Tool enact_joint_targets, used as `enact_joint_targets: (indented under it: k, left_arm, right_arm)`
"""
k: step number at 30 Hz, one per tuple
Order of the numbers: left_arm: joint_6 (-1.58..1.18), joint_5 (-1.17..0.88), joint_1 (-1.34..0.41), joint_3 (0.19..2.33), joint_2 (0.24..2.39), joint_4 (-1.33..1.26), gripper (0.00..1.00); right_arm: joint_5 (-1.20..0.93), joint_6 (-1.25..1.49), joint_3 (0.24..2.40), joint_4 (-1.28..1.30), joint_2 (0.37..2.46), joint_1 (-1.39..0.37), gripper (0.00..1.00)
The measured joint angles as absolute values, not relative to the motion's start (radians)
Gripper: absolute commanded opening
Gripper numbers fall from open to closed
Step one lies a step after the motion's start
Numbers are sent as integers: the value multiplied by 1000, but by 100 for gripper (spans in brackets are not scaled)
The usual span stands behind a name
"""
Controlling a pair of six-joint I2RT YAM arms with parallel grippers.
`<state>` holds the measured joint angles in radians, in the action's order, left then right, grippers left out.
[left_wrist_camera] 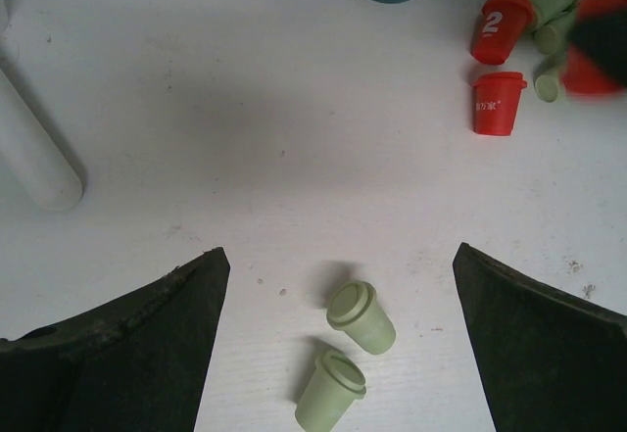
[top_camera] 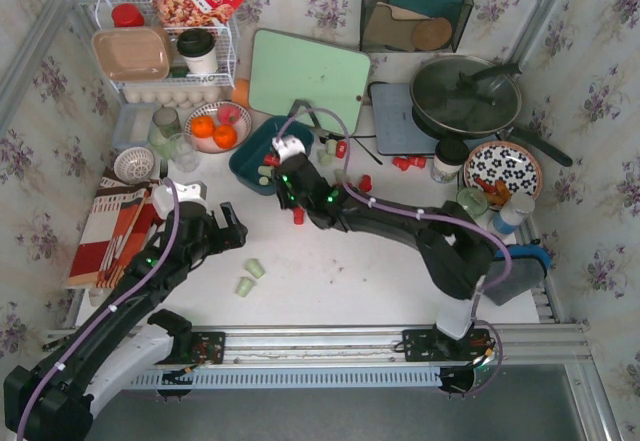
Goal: Mix the coffee capsules in the storage basket
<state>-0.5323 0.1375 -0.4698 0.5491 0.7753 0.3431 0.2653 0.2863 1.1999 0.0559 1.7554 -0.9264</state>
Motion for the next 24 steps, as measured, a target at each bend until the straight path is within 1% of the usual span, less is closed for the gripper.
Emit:
enact_joint_targets:
  k: [4, 8, 9, 11, 14, 16, 18, 21, 22, 24]
  left_arm:
    - [-532, 139, -470, 549, 772, 343, 99]
    - [-532, 142, -470, 549, 763, 343, 99]
    - [-532, 142, -470, 549, 762, 343, 99]
    - [-532, 142, -470, 549, 762, 343, 99]
    - [-532, 142, -470, 549, 767, 343, 99]
    - [-532, 142, -470, 549, 776, 343, 99]
    - [-532, 142, -470, 549, 781, 343, 99]
    - [-532, 142, -470, 549, 781, 343, 99]
    - [-532, 142, -470, 549, 782, 343, 99]
    - [-532, 142, -470, 549, 783, 343, 99]
  right_arm:
    - [251, 222, 1366, -92, 1902, -874, 14]
    - [212, 200, 1431, -280, 2027, -828, 14]
    - [202, 200, 1436, -309, 2054, -818, 15]
    - [200, 201, 1451, -353, 2108, -797, 23]
    - [190, 208, 1489, -397, 2170, -770, 27]
    - [184, 228, 1520, -414, 2200, -757, 34]
    - [176, 244, 1549, -414, 2225, -743, 49]
    - [154, 274, 1575, -403, 2240, -727, 65]
    - [154, 279, 1579, -397, 2240, -725, 70]
    - [150, 278, 1589, -385, 2238, -723, 74]
